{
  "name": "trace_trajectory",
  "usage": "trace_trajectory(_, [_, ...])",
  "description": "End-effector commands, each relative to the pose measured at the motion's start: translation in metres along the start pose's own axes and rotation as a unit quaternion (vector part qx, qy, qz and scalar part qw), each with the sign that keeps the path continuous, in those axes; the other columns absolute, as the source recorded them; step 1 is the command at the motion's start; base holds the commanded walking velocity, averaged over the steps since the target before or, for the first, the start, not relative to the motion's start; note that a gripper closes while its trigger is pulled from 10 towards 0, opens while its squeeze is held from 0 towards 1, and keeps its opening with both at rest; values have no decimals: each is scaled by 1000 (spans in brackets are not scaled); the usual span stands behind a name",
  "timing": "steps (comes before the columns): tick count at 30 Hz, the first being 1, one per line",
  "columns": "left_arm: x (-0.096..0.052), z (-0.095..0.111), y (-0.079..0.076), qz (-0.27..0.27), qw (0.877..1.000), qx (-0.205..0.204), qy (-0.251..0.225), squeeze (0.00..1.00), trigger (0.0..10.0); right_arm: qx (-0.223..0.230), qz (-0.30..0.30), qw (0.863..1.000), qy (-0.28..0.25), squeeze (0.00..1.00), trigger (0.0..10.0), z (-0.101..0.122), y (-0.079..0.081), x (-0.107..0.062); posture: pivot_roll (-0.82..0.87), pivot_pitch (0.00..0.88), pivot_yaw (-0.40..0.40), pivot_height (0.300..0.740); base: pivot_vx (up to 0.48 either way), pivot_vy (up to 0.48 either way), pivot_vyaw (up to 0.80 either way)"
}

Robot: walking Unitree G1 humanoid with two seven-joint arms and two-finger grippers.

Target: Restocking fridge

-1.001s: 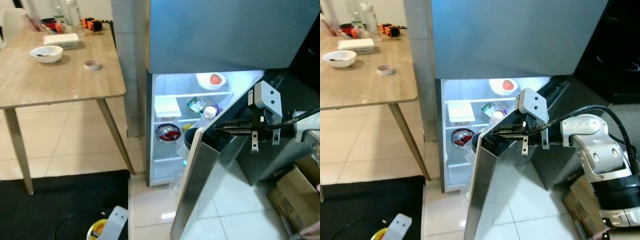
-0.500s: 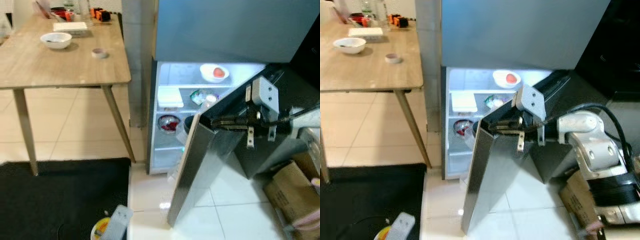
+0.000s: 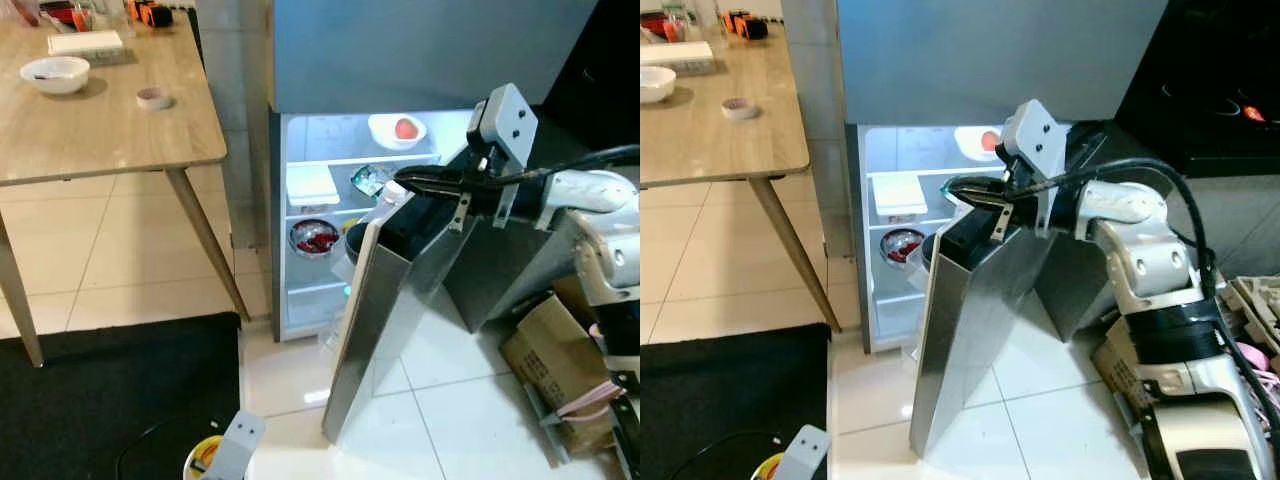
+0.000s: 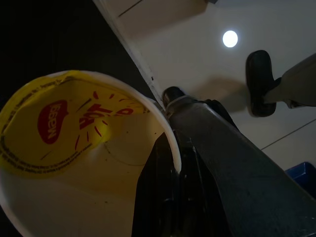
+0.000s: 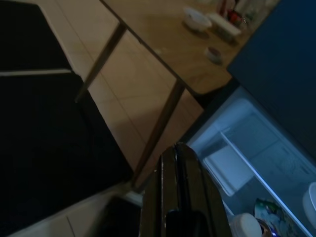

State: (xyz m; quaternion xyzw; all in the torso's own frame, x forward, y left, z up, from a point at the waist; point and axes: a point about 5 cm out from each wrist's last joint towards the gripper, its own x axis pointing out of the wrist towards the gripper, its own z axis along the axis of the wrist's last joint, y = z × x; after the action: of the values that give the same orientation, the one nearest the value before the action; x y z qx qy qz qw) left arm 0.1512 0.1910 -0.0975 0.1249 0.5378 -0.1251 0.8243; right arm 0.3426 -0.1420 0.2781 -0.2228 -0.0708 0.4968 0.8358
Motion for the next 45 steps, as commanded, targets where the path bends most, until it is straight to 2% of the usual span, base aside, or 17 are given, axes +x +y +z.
trace_trajectory(1, [-2,-24,-7,-13,999,0,48,0,10000,-13,3,1000,17,0,10000,-3,0,6,-51,0,-94,740,0,0,0])
trace_trajectory(6, [-1,-23,-7,-13,999,2,46,0,10000,-79,48,989,117,0,10000,-19,4,19,-41,0,-99,740,0,0,0])
trace_trajectory(7, [-1,-23,-7,-13,999,2,46,0,10000,-79,48,989,117,0,10000,-19,4,19,-41,0,-99,740,0,0,0])
trace_trajectory(10, [-1,-22,-7,-13,999,1,46,0,10000,-111,103,970,188,0,10000,-30,7,10,-41,0,-99,740,0,0,0])
trace_trajectory(13, [-1,-22,-7,-13,999,0,46,0,10000,-113,123,963,213,0,10000,-35,7,3,-41,0,-99,740,0,0,0])
trace_trajectory(20, [-1,-23,-7,-14,999,2,46,0,10000,-100,190,917,337,0,10000,-55,3,-44,-44,0,-96,740,0,0,0])
trace_trajectory(22, [-1,-23,-7,-14,999,1,46,0,10000,-81,172,908,374,0,10000,-63,-3,-59,-46,0,-95,740,0,0,0])
trace_trajectory(24, [-1,-23,-7,-14,999,1,46,0,10000,-77,164,905,385,0,10000,-65,-6,-63,-46,0,-95,740,0,0,0])
trace_trajectory(25, [-2,-24,-7,-14,999,0,47,0,10000,-73,130,894,423,0,10000,-73,-15,-79,-45,0,-94,740,0,0,0])
trace_trajectory(27, [-2,-24,-7,-14,999,0,47,0,10000,-74,115,889,437,0,10000,-76,-19,-85,-45,0,-94,740,0,0,0])
trace_trajectory(30, [-2,-24,-7,-14,999,0,48,0,10000,-69,102,892,436,0,10000,-78,-20,-88,-47,0,-92,740,0,0,0])
trace_trajectory(31, [-2,-25,-7,-14,999,1,49,0,10000,-44,102,909,402,0,10000,-81,-11,-85,-45,0,-91,740,0,0,0])
trace_trajectory(32, [-2,-25,-7,-14,999,1,49,0,10000,-33,105,916,385,0,10000,-83,-5,-81,-45,0,-91,740,0,0,0])
trace_trajectory(39, [-2,-27,-6,-14,999,3,50,0,10000,16,124,927,355,0,10000,-107,26,-71,-41,0,-82,740,0,0,0])
trace_trajectory(42, [-2,-27,-6,-13,999,4,51,0,10000,25,130,937,324,0,10000,-114,37,-61,-43,0,-79,740,0,0,0])
trace_trajectory(44, [-2,-27,-5,-12,999,5,51,0,10000,59,121,952,274,0,10000,-122,50,-47,-43,0,-79,740,0,0,0])
trace_trajectory(45, [-2,-27,-5,-12,999,5,51,0,10000,59,121,952,274,0,10000,-122,50,-47,-43,0,-79,740,0,0,0])
